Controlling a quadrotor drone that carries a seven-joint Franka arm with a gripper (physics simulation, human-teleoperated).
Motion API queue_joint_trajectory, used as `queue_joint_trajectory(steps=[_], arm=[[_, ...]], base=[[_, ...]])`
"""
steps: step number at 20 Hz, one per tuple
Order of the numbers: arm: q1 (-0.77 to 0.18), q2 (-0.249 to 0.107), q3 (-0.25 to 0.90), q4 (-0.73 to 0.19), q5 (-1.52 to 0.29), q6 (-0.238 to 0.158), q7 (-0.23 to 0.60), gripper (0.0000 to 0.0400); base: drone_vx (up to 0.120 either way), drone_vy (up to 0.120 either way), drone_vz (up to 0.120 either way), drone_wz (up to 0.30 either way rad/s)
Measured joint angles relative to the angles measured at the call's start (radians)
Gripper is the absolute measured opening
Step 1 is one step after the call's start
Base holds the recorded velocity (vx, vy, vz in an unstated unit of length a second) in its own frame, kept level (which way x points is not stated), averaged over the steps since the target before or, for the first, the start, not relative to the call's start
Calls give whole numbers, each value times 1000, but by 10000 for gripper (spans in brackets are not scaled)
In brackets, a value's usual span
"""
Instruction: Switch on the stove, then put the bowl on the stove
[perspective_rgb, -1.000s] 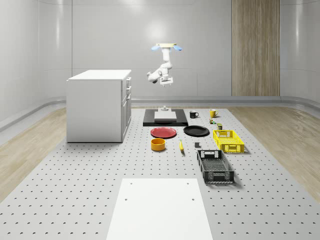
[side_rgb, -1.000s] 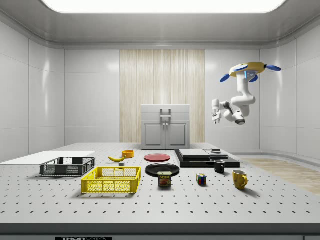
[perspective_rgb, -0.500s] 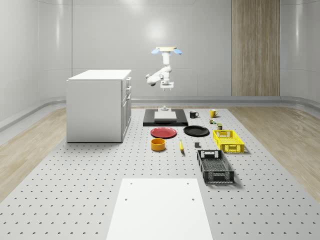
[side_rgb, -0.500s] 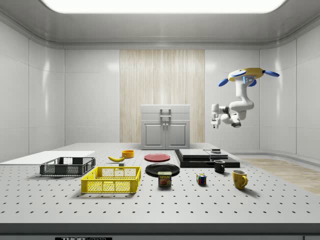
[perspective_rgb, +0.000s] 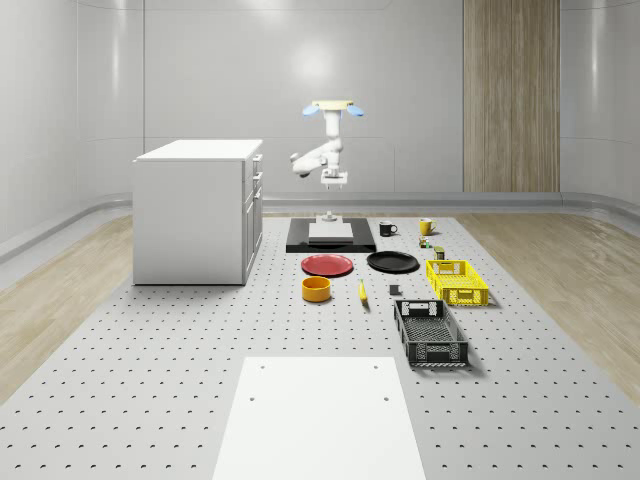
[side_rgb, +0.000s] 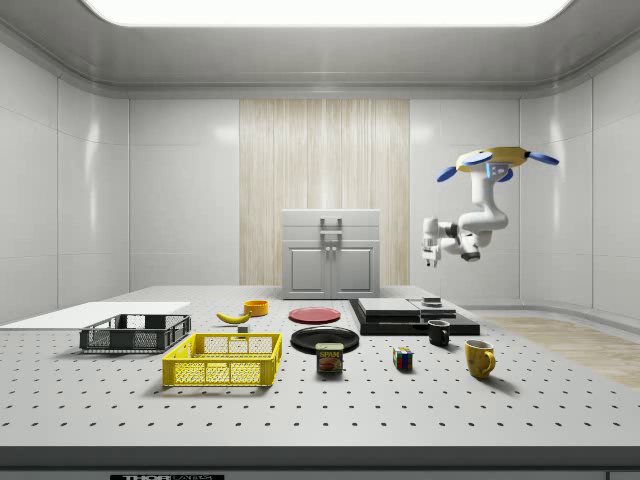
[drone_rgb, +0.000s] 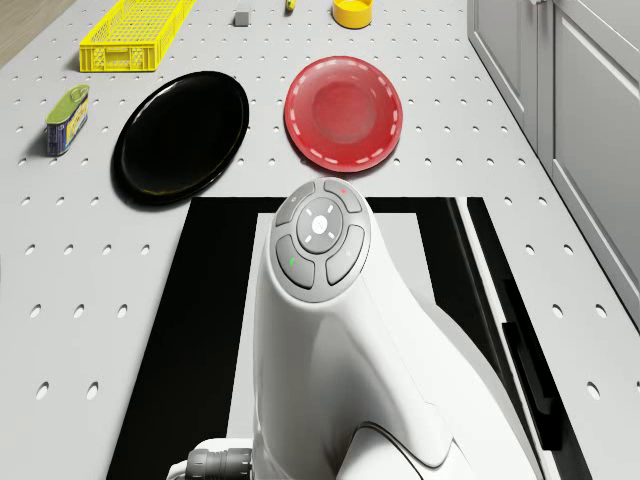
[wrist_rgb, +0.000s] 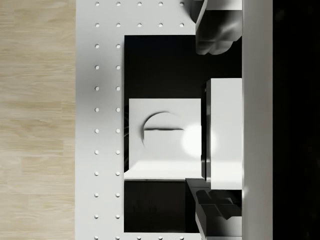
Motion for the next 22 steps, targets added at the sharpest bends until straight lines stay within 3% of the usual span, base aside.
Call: queue_joint_trajectory(steps=[2,20,22], arm=[[-4,-10,4,1,5,9,4,400],[-34,-97,30,7,50,88,32,400],[-35,-109,21,9,44,102,32,400]], base=[[100,0,-120,0],[0,0,-120,0],[0,0,0,0]])
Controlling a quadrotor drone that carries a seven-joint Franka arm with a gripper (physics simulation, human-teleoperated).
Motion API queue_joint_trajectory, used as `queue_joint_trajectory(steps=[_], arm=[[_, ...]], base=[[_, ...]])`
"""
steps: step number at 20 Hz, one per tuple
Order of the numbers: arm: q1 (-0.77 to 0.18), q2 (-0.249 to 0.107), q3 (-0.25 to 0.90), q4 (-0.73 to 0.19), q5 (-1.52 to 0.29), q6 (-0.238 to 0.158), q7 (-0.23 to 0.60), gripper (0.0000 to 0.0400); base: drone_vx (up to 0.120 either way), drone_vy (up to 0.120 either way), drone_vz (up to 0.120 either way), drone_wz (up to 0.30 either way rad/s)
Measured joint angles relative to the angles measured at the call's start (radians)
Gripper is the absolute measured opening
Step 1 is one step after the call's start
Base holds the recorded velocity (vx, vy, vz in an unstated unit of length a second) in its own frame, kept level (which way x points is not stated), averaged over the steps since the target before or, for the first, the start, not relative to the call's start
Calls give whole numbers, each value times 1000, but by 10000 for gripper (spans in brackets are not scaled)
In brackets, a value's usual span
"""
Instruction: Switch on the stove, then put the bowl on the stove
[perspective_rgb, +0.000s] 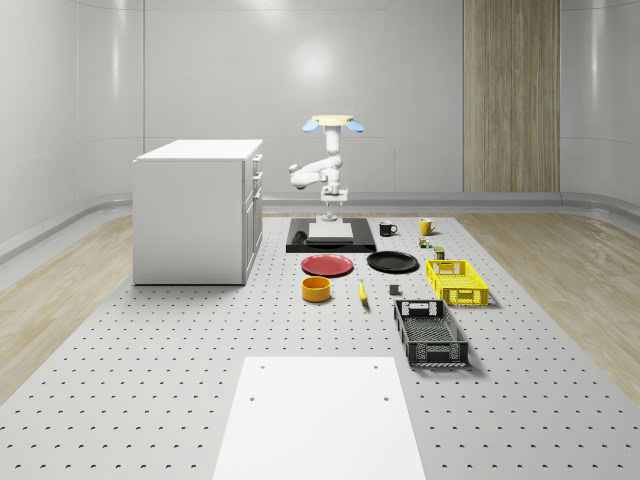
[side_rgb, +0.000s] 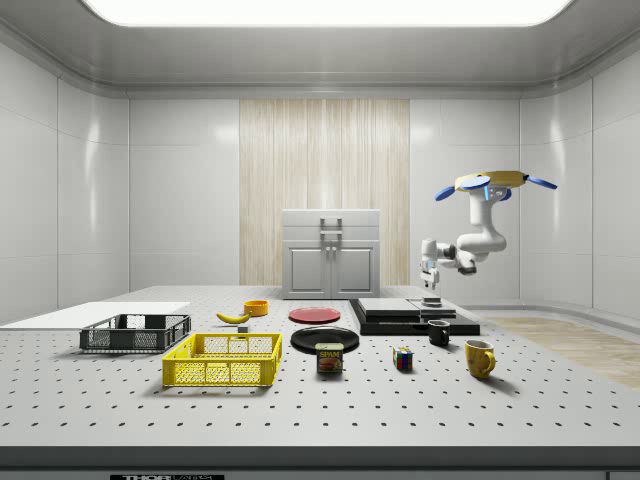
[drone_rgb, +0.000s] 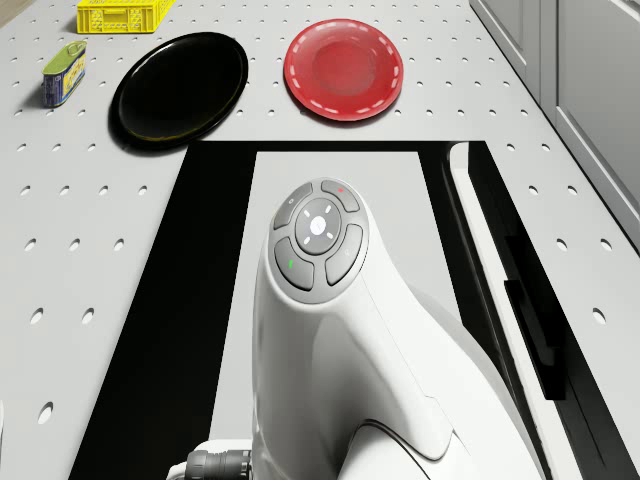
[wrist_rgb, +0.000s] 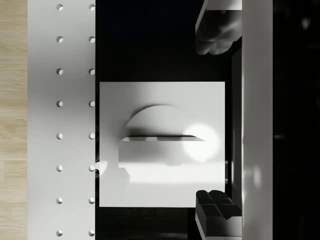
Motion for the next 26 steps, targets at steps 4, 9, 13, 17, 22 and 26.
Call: queue_joint_trajectory(steps=[4,9,13,17,22,26], arm=[[2,-28,-44,8,-36,40,-4,400],[15,-58,-86,20,-70,84,-22,400],[20,-76,-108,28,-87,110,-30,400],[19,-90,-129,35,-103,133,-34,400],[15,-105,-151,44,-121,156,-34,400],[17,-116,-166,51,-133,174,-41,400]], base=[[0,0,0,0],[0,0,0,0],[0,0,0,0],[0,0,0,0],[0,0,0,0],[0,0,0,0]])
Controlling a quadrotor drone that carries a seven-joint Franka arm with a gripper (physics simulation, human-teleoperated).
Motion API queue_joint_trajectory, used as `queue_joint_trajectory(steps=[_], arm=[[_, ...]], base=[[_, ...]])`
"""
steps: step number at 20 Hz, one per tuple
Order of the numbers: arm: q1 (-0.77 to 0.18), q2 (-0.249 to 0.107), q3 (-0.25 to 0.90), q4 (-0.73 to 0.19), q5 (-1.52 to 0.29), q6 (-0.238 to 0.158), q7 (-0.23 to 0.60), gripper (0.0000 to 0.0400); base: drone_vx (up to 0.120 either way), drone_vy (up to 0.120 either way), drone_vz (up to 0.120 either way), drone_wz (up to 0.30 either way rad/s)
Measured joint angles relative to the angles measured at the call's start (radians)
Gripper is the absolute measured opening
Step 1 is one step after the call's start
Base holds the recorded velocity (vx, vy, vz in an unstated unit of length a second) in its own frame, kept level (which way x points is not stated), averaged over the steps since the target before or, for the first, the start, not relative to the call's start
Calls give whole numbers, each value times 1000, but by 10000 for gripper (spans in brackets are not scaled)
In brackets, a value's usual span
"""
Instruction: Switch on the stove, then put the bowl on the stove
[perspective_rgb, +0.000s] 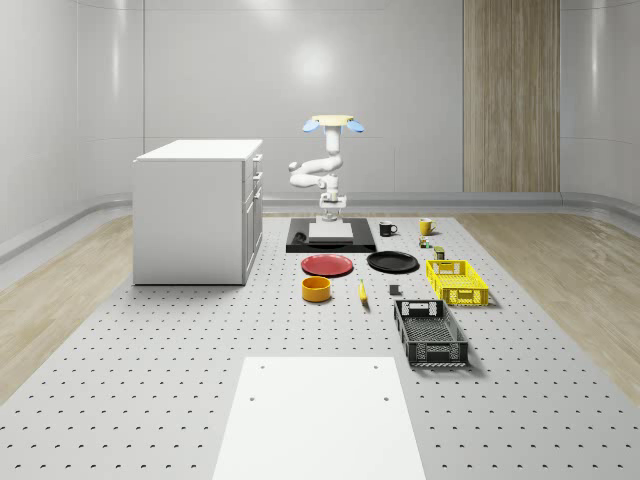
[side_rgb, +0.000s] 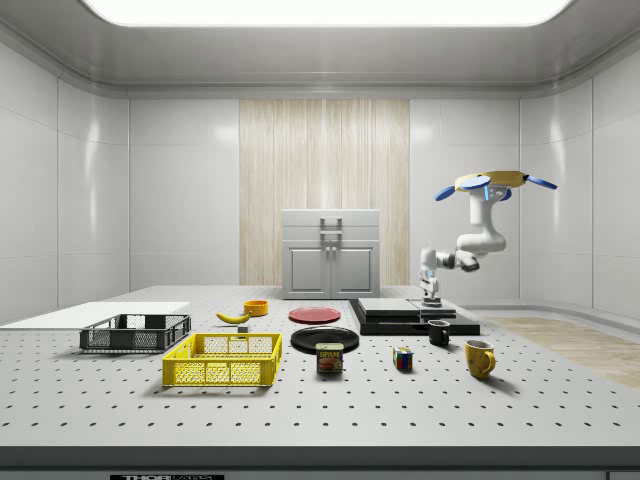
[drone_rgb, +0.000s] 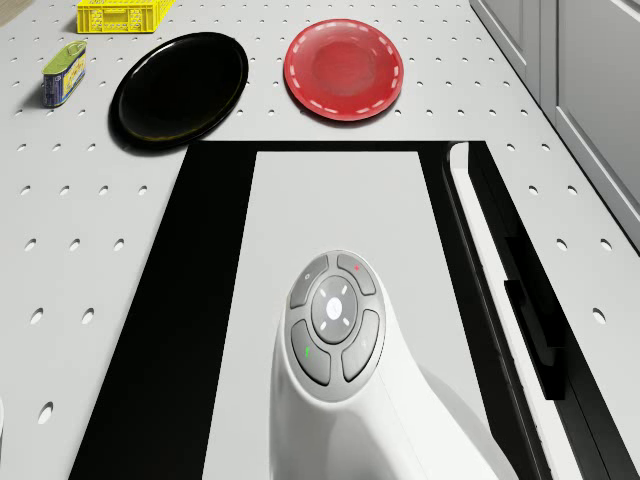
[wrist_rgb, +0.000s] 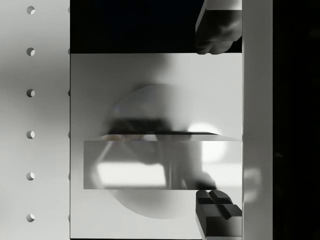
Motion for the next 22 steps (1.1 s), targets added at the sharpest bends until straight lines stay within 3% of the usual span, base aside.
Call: queue_joint_trajectory(steps=[22], arm=[[-22,-25,-32,34,-25,49,-3,400]], base=[[0,0,0,0]])
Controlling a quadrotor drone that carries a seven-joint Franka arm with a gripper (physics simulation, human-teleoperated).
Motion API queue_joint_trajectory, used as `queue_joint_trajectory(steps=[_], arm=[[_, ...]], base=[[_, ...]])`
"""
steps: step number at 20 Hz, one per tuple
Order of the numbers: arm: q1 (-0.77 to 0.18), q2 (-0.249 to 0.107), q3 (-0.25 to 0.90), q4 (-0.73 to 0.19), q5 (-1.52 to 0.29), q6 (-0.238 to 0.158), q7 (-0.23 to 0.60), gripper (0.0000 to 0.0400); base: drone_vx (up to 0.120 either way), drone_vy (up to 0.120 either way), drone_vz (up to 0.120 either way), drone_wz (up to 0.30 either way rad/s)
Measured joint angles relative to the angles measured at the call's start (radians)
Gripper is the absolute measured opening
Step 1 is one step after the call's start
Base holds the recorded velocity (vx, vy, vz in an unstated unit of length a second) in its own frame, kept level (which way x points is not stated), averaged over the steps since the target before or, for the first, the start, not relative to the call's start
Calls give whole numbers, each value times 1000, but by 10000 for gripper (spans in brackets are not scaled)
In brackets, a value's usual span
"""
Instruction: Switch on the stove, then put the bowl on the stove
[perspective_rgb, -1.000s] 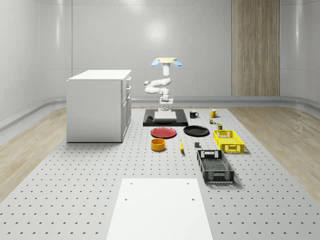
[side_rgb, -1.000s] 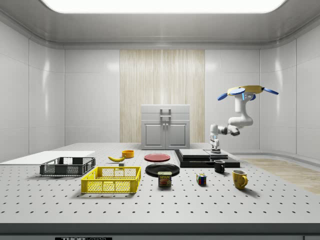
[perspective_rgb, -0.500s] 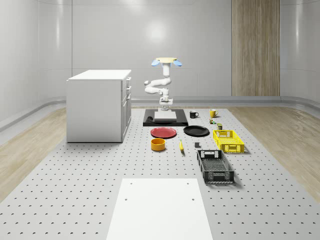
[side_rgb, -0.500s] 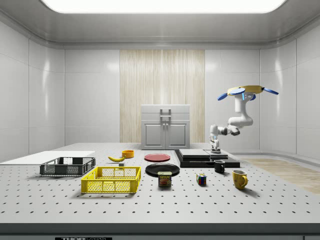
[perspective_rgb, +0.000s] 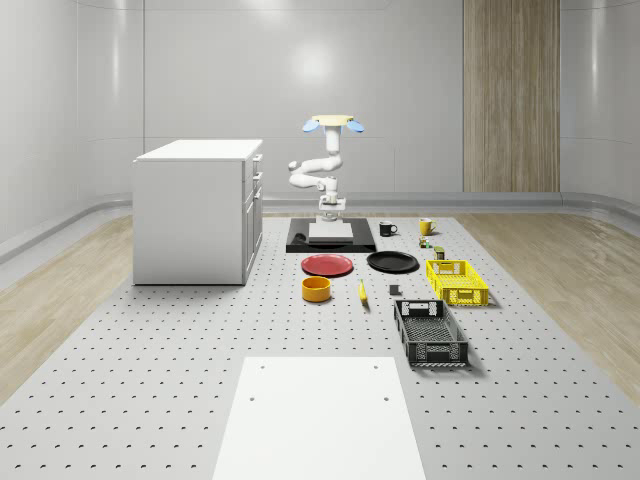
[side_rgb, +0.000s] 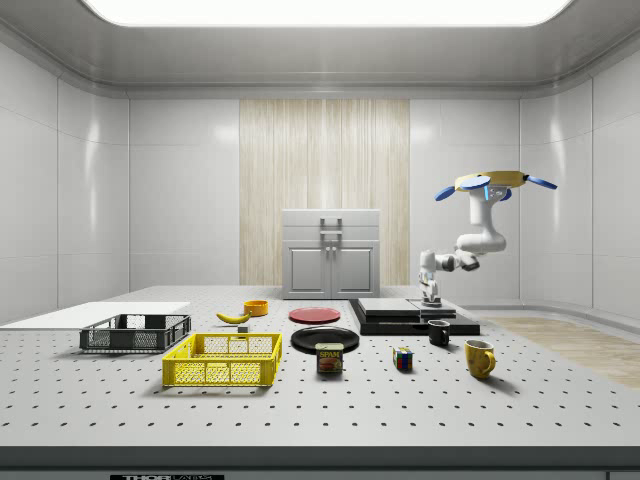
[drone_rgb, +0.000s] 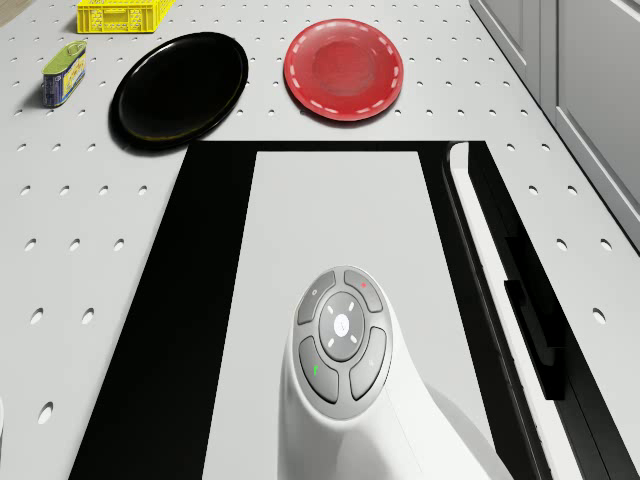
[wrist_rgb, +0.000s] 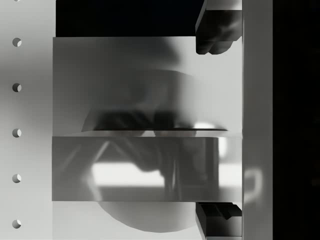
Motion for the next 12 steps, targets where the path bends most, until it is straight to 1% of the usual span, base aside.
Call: queue_joint_trajectory(steps=[12], arm=[[-31,-1,5,11,5,4,21,400]], base=[[0,0,0,0]])
